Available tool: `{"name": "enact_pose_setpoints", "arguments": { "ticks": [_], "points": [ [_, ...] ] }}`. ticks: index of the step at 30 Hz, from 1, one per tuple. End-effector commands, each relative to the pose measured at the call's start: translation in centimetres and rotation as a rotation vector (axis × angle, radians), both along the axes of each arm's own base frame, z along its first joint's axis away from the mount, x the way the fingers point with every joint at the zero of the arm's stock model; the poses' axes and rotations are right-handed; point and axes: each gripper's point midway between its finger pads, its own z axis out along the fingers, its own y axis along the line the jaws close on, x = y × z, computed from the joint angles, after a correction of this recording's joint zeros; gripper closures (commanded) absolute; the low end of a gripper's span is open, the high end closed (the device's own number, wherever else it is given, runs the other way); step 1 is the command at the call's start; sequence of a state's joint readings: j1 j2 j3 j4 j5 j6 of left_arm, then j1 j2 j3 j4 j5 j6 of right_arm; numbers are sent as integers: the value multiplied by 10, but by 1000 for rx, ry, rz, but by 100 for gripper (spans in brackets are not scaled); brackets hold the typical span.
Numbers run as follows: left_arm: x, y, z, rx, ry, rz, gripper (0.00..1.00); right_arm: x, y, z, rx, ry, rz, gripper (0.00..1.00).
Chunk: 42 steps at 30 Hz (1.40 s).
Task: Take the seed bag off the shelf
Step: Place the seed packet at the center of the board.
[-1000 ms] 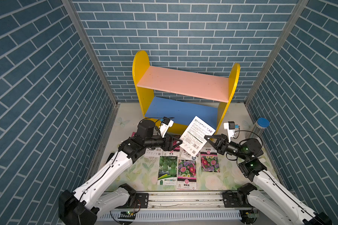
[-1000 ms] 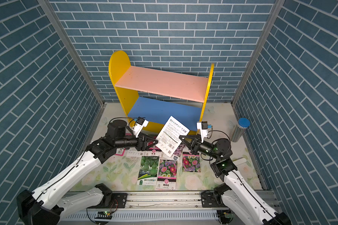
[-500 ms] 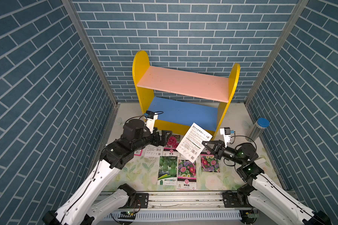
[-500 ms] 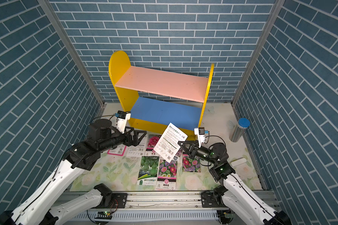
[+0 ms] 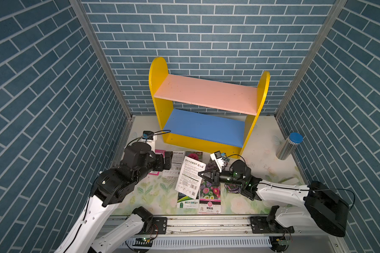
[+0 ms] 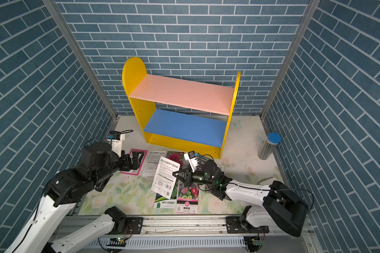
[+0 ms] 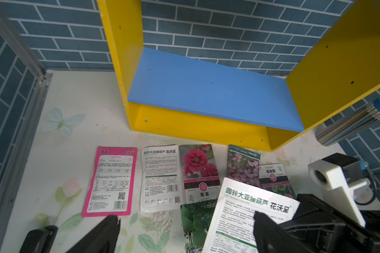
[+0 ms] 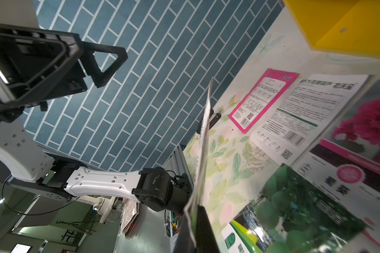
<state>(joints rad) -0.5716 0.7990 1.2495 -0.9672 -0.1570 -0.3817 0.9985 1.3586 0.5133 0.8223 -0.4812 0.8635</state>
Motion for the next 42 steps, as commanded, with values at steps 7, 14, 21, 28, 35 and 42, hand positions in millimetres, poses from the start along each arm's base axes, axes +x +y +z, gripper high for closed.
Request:
{"name": "enact_pose_setpoints", "arguments": {
  "ticks": [7,14,21,28,35,42],
  "points": [
    [-11,24,-14,29,29,96,0,0,78,-15,-20,-24,36,100],
    [-8,21,-19,27,24,93,0,-15,127,-49,-95,15,129,100],
    [-12,12,-18,-2,-23,16,0,-27,150,-81,-157,47,194,100],
    [-11,3,-22,-22,-28,-20,0,-33,152,-123,-253,82,227,100],
    [-8,2,-26,-22,-30,-20,0,-33,145,-150,-330,101,199,100],
    [-4,-1,-34,-23,-18,-20,0,-24,138,-168,-422,93,126,87]
  ]
}}
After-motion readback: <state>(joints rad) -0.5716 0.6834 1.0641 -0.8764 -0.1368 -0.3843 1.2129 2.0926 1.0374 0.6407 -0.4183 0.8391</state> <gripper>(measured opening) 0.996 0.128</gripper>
